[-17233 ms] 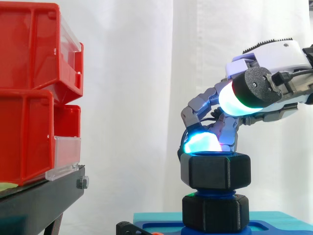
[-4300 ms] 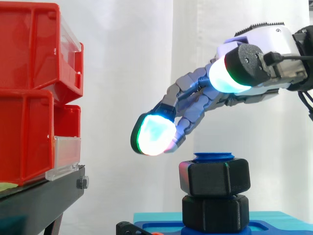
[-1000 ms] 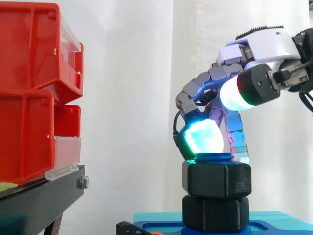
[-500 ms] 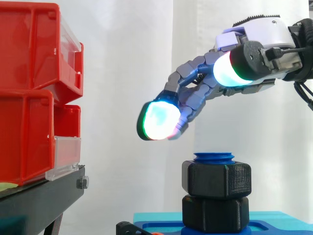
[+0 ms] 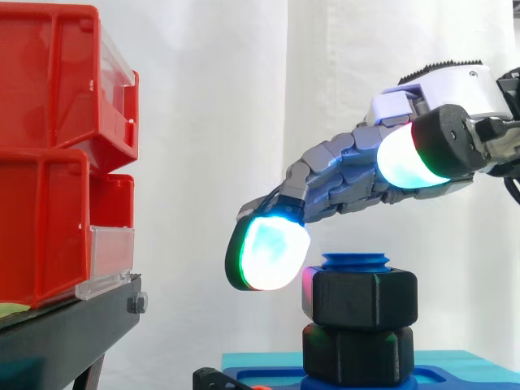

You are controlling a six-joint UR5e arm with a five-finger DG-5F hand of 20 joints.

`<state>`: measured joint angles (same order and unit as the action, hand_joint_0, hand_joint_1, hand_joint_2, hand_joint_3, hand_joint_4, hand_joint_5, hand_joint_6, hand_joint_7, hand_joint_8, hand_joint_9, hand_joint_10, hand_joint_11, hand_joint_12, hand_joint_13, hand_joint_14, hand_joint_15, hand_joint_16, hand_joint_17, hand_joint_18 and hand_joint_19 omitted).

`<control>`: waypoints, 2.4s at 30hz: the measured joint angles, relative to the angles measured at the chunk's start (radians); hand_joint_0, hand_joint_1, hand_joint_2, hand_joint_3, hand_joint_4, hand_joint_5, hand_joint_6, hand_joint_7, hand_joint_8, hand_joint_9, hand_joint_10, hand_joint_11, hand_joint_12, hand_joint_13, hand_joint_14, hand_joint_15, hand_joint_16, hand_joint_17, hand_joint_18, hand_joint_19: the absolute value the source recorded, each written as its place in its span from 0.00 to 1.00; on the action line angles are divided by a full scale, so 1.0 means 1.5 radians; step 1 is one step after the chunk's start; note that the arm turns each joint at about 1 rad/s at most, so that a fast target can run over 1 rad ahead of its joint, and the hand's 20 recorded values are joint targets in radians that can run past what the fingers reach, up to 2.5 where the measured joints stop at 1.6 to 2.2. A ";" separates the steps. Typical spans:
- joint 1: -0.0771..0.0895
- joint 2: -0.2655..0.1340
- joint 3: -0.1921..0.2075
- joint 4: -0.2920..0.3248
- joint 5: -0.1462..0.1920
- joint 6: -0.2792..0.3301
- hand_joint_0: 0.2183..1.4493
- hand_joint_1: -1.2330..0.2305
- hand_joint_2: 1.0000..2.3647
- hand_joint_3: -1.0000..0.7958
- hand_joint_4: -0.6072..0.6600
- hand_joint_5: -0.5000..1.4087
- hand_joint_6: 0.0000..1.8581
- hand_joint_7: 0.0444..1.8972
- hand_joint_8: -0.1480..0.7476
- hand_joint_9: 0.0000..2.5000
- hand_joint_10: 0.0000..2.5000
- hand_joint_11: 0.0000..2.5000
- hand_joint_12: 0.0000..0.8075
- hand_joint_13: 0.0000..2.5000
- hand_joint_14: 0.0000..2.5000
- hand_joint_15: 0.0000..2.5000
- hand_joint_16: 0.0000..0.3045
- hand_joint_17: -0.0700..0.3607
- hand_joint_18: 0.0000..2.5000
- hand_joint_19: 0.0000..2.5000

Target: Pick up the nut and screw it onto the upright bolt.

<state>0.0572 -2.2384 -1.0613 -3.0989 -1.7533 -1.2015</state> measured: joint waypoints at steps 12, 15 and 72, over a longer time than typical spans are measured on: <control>0.005 0.000 -0.007 0.019 0.001 0.011 0.18 0.66 0.00 0.28 0.56 0.18 0.27 0.35 0.39 0.10 0.00 0.00 0.42 0.00 0.00 0.00 0.16 0.42 0.00 0.00; 0.005 0.000 -0.007 0.019 0.001 0.011 0.18 0.66 0.00 0.28 0.57 0.19 0.27 0.36 0.40 0.11 0.00 0.00 0.41 0.00 0.00 0.00 0.16 0.42 0.00 0.00; -0.037 0.000 0.037 -0.027 -0.033 -0.019 0.23 0.58 0.00 0.28 0.68 0.25 0.27 0.52 0.46 0.47 0.00 0.00 0.27 0.27 0.00 0.00 0.06 0.25 0.10 0.00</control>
<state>0.0011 -2.2381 -1.0056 -3.1396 -1.8033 -1.2303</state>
